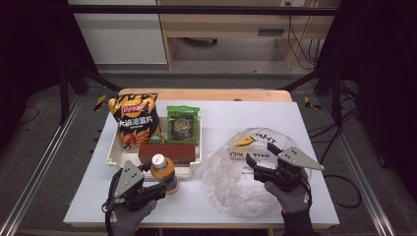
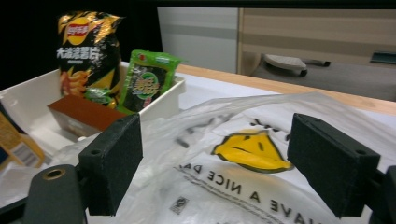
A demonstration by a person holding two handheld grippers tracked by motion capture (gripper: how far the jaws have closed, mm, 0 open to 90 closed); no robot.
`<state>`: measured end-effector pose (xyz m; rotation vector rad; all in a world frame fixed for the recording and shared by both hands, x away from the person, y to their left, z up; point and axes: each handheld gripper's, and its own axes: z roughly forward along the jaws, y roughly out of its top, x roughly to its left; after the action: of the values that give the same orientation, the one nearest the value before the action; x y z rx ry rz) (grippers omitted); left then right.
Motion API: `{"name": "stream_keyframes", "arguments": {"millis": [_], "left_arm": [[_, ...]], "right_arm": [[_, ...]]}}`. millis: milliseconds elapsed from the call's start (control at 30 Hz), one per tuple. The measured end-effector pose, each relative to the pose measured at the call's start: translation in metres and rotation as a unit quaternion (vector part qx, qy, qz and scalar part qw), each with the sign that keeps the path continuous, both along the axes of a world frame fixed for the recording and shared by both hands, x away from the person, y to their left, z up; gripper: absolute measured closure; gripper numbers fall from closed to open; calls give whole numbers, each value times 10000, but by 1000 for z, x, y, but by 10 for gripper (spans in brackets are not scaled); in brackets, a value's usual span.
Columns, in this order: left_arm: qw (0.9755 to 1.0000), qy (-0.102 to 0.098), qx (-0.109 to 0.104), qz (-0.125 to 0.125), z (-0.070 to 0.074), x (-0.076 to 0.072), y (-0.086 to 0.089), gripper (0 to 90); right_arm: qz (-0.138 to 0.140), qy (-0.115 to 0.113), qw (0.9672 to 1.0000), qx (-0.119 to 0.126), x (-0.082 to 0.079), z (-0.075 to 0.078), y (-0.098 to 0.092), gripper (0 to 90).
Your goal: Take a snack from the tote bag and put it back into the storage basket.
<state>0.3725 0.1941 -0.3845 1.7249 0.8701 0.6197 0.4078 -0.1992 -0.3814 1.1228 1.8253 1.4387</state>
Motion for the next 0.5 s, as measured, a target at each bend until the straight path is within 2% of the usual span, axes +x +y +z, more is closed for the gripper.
{"name": "stream_keyframes", "arguments": {"millis": [167,500], "left_arm": [[9999,24,-86,82,7,4,11,295],[9995,-31,-78,296,18,12,34,296]], "right_arm": [[-201,-21,9998,-7,0,1,-13,186],[-523,28,9986,-18,3,0,-34,187]]}}
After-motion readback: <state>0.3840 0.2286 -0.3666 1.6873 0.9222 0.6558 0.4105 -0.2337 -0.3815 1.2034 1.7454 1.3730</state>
